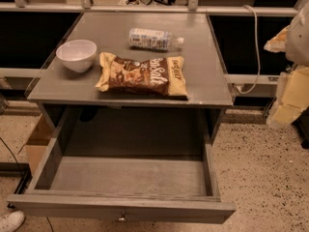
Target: Place blue plastic bottle into top drawer
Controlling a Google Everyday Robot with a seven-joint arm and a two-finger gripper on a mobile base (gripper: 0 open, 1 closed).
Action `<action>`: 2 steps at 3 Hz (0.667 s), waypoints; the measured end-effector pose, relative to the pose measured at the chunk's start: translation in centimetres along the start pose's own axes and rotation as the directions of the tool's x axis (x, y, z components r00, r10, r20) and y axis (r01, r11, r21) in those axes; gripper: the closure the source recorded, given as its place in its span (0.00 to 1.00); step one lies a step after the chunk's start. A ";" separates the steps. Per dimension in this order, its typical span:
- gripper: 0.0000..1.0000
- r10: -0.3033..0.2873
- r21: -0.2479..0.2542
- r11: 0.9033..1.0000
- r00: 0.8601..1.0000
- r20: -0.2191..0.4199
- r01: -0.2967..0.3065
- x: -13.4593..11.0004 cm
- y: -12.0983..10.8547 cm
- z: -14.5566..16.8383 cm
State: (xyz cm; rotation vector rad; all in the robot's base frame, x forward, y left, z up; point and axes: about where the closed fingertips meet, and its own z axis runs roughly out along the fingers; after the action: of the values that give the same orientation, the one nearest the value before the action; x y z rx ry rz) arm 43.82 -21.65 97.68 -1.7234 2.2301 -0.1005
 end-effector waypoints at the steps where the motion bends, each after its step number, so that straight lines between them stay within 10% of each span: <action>1: 0.00 -0.006 0.002 1.000 1.000 0.002 0.006 -0.3 -0.2 0.0; 2: 0.00 -0.050 0.012 0.999 0.999 0.016 0.049 -2.5 -1.7 0.5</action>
Offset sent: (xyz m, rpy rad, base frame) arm 0.0445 0.0390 0.0060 -0.0049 -0.0254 0.0980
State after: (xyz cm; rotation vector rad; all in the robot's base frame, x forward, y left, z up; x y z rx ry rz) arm 46.08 -19.62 98.18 -1.7673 2.1713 -0.1099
